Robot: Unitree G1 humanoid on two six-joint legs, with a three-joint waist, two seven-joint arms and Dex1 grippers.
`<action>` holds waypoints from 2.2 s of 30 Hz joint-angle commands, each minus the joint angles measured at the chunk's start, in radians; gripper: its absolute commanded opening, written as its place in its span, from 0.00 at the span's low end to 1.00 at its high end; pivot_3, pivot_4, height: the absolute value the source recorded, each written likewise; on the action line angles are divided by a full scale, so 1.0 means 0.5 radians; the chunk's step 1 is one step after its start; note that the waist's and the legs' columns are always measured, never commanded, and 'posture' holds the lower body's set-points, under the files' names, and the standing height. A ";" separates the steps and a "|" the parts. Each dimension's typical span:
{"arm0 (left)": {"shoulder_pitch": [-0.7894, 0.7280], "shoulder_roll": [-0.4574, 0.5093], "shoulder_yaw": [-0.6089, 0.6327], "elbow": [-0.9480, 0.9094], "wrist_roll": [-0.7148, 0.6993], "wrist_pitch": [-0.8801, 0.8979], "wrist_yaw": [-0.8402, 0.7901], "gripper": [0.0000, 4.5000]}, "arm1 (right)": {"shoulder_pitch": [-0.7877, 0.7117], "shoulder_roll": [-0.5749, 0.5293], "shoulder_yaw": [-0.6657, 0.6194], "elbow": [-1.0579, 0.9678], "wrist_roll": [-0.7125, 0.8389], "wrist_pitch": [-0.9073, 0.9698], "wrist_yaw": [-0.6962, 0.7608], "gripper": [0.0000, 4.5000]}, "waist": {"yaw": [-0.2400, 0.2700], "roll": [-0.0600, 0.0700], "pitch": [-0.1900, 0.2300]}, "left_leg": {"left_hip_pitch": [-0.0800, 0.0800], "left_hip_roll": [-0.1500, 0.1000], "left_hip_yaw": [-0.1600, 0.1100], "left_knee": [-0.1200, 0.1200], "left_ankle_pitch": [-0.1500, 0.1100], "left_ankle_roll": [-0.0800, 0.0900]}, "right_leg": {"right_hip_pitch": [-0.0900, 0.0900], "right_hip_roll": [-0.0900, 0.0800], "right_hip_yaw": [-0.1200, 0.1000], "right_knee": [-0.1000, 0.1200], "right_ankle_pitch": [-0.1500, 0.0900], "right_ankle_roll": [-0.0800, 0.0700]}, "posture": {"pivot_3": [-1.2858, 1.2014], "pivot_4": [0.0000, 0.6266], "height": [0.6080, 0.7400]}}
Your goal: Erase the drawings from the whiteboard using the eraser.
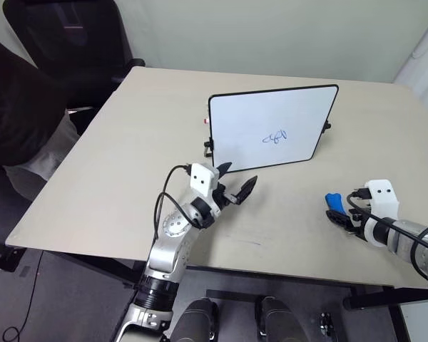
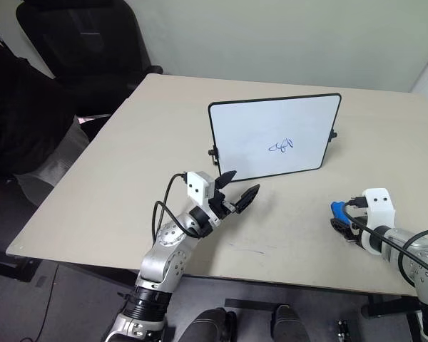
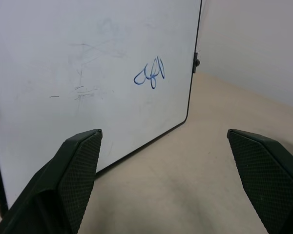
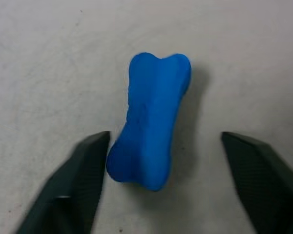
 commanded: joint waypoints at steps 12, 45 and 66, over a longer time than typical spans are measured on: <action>0.001 -0.020 -0.009 -0.089 -0.011 -0.014 0.011 1.00 | -0.010 -0.011 -0.029 -0.172 -0.045 -0.011 0.143 0.09 | 0.000 0.000 0.000 | 0.000 0.000 0.000 0.000 0.000 0.000 | 0.000 0.000 0.000 0.000 0.000 0.000 | 0.52 0.24 1.00; -0.037 0.010 0.046 -0.087 -0.038 0.007 -0.005 1.00 | -1.079 0.552 0.946 0.411 -0.815 -0.724 0.232 0.08 | -0.010 0.000 0.000 | 0.000 0.001 0.000 -0.001 -0.001 -0.001 | -0.006 0.000 -0.003 -0.003 0.017 -0.028 | 0.52 0.24 1.00; -0.036 0.018 0.056 -0.091 -0.030 -0.001 0.001 1.00 | -1.409 0.772 0.511 1.042 -1.058 -0.776 -0.143 0.08 | -0.015 0.000 0.001 | -0.001 0.004 0.000 -0.004 0.001 0.006 | -0.006 0.001 -0.003 -0.015 0.050 -0.043 | 0.52 0.24 1.00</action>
